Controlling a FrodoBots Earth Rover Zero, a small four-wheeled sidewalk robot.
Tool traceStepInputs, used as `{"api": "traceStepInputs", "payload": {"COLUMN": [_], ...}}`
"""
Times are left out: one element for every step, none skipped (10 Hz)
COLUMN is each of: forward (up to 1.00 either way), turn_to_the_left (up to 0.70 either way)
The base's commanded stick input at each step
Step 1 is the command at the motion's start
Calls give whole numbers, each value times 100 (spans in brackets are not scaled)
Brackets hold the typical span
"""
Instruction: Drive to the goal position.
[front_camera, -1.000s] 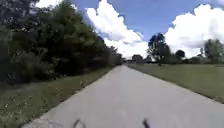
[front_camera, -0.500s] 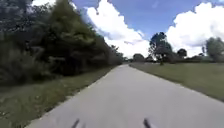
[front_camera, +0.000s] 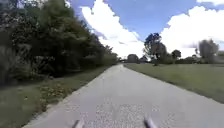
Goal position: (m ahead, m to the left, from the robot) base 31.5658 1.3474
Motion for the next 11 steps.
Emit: {"api": "traceStepInputs", "payload": {"forward": [70, 70, 70, 70, 70, 70, 70, 70, 70, 70, 70], "turn_to_the_left": [2, 2, 2, 2, 2, 2, 2, 2, 2, 2, 2]}}
